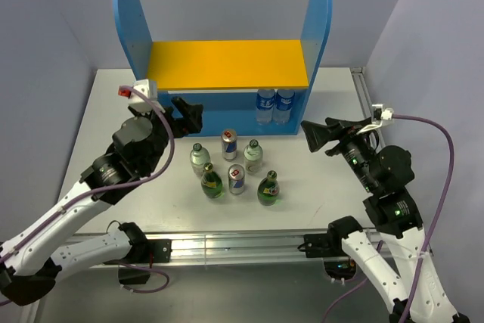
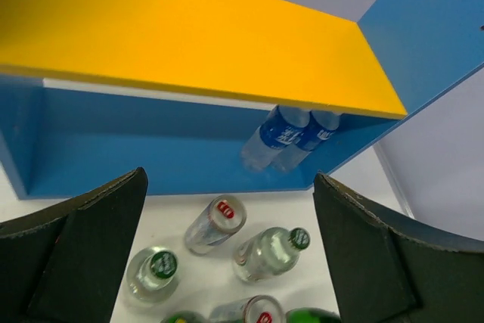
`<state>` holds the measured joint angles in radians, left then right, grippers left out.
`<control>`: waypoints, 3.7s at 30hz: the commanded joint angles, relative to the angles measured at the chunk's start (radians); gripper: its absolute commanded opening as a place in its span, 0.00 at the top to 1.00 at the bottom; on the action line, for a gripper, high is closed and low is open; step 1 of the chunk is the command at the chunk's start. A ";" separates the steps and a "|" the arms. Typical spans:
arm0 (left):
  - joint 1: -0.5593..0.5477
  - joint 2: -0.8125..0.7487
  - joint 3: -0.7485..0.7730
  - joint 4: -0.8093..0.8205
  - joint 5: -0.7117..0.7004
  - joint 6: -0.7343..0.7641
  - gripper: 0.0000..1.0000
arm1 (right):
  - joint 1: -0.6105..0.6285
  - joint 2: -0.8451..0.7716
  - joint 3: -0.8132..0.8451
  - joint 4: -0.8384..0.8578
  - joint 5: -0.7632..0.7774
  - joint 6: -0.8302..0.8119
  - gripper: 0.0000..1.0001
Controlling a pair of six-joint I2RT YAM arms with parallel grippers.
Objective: Place and organize the beverage onto the shelf
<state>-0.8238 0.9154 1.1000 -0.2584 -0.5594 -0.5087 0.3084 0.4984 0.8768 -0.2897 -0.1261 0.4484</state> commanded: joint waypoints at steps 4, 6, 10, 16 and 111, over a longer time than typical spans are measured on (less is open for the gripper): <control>-0.026 -0.096 -0.083 -0.083 -0.145 0.018 0.01 | 0.049 -0.115 -0.149 0.095 -0.101 0.029 0.00; -0.029 -0.102 -0.101 -0.102 -0.197 -0.011 0.01 | 0.083 -0.172 -0.186 0.112 -0.096 0.053 0.00; -0.044 -0.115 -0.129 -0.148 -0.272 -0.071 0.01 | 0.177 -0.189 -0.185 -0.004 0.049 0.082 0.00; -0.063 -0.147 -0.203 -0.085 -0.293 -0.083 0.01 | 0.365 -0.048 -0.151 -0.248 0.573 0.165 0.00; -0.161 -0.331 -0.551 0.143 -0.431 -0.082 0.02 | 0.535 0.819 0.635 0.563 1.093 -0.725 1.00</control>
<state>-0.9817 0.5789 0.5404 -0.1585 -0.9668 -0.5880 0.9066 1.2861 1.3922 0.1776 1.0538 -0.2214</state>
